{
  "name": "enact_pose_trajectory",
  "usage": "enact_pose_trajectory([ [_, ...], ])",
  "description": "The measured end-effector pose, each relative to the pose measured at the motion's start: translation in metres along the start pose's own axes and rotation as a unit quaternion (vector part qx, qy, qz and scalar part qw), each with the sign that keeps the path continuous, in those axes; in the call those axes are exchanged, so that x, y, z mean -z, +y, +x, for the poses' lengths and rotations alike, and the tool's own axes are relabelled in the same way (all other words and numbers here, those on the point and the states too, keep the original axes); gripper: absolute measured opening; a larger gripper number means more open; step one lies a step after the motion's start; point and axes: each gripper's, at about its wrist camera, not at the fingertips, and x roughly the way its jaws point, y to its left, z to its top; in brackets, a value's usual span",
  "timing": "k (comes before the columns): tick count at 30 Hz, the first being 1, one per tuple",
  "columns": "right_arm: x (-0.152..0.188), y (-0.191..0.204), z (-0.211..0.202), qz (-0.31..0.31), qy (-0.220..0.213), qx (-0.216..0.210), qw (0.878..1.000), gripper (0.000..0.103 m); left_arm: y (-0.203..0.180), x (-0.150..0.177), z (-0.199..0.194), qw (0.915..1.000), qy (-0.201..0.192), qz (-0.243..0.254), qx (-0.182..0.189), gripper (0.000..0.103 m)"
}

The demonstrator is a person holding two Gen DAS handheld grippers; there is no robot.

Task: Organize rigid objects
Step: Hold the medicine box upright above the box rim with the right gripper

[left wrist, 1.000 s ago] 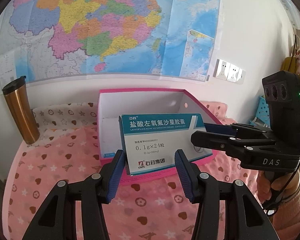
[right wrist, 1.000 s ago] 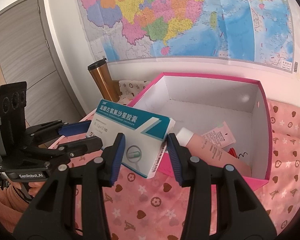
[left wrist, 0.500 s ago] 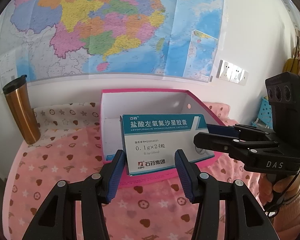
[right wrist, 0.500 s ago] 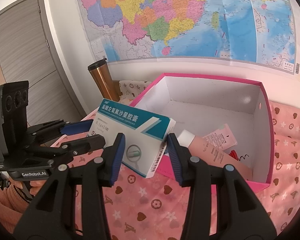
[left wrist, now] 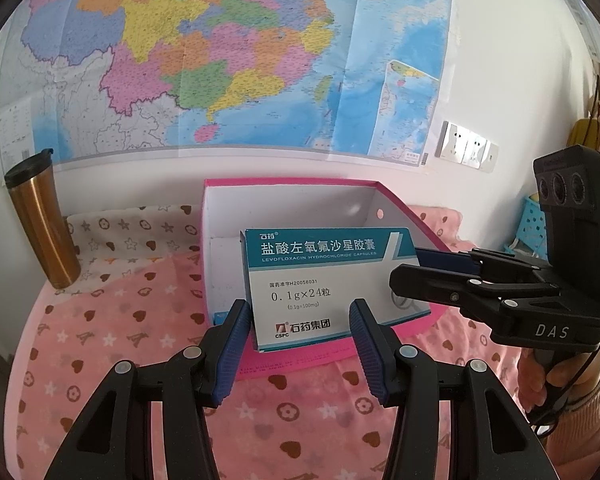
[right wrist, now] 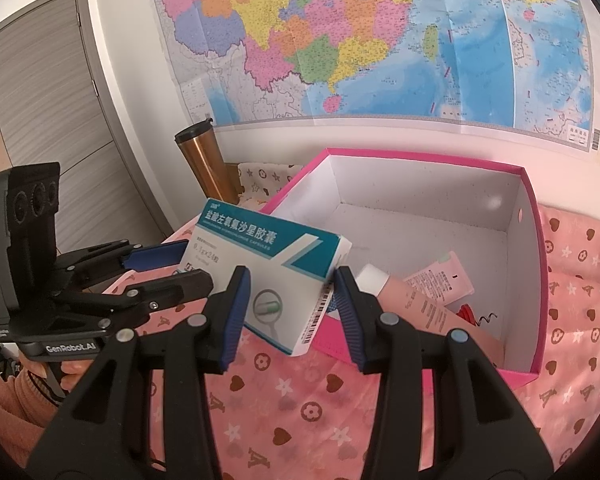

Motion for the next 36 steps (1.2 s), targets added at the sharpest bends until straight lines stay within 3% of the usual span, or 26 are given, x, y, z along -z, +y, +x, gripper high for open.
enact_pose_trajectory([
  [36,-0.0024,-0.0013,0.0015,0.001,0.000,0.000,1.000,0.046,0.0074,-0.0050,0.0091,1.0000,0.001,-0.006,-0.001,0.051],
])
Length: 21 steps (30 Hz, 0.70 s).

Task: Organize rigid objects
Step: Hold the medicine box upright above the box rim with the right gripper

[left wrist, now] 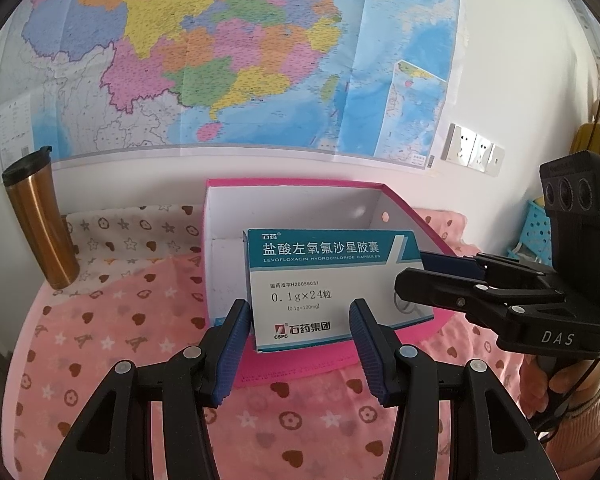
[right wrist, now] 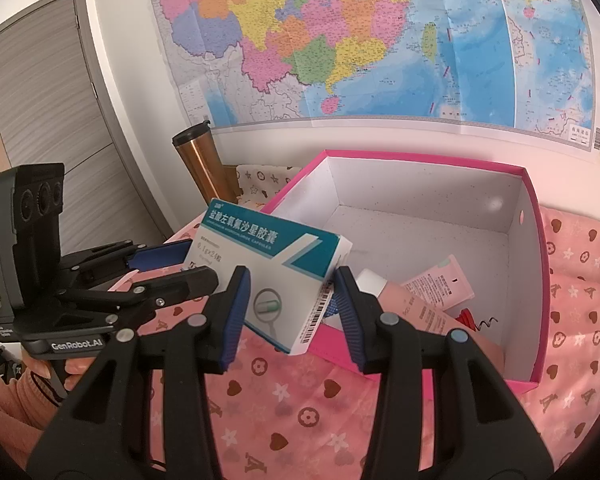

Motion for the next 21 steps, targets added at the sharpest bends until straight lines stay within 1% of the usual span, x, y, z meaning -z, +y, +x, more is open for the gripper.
enact_pose_trajectory([
  [21,-0.0068,-0.0010,0.0059,0.000,-0.002,0.000,1.000,0.046,0.0047,-0.0015,0.0026,1.0000,0.001,-0.003,-0.006,0.051],
])
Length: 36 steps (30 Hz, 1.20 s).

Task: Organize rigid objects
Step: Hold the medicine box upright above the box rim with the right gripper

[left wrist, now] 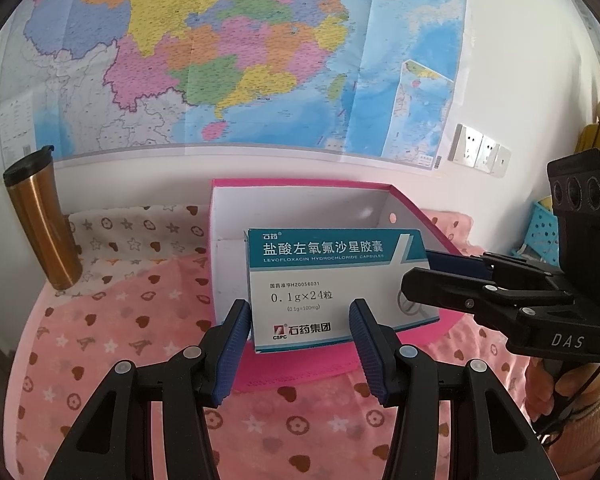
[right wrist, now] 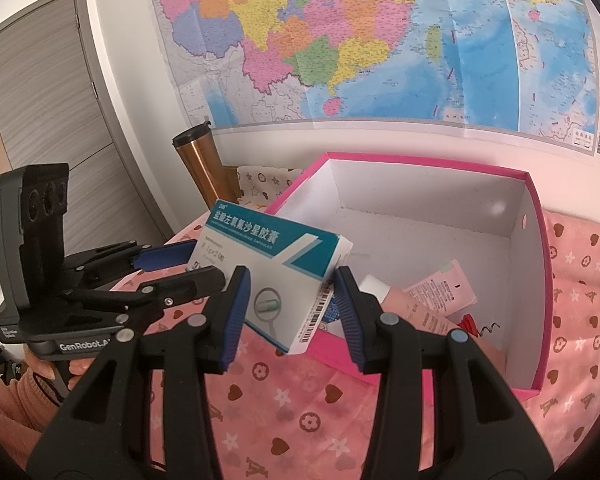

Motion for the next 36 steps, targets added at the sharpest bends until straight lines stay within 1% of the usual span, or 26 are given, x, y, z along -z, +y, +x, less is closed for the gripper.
enact_pose_trajectory([
  [36,-0.0069,-0.0015,0.0039,0.000,0.002,-0.002,1.000,0.046,0.0073,-0.0052,0.0080,0.9999,0.008,-0.005,-0.007,0.051],
])
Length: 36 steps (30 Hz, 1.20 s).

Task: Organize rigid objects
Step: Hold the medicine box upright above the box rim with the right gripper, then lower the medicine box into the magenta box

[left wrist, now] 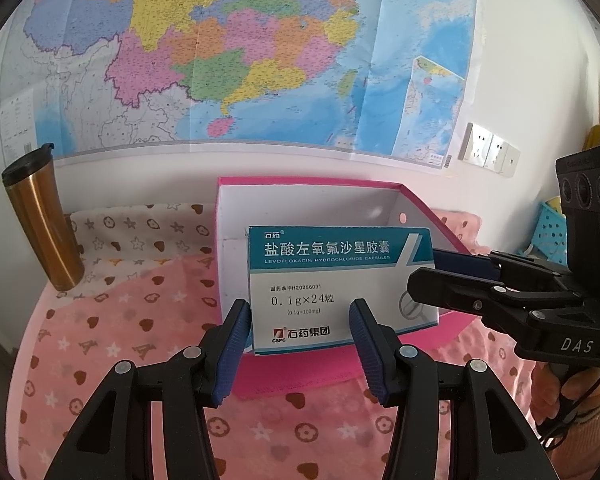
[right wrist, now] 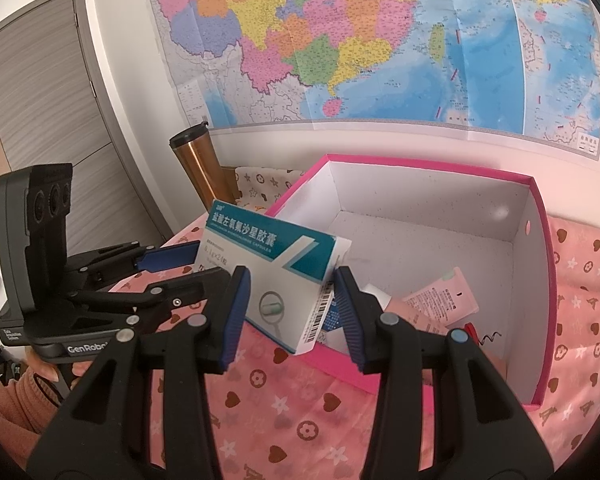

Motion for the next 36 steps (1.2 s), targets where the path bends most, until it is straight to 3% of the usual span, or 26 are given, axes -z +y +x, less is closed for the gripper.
enact_pose_trajectory([
  [36,-0.007,-0.020,0.035,0.028,0.027,-0.006,0.999,0.046,0.014,-0.007,0.034,0.9991,0.034,-0.019,-0.013,0.051],
])
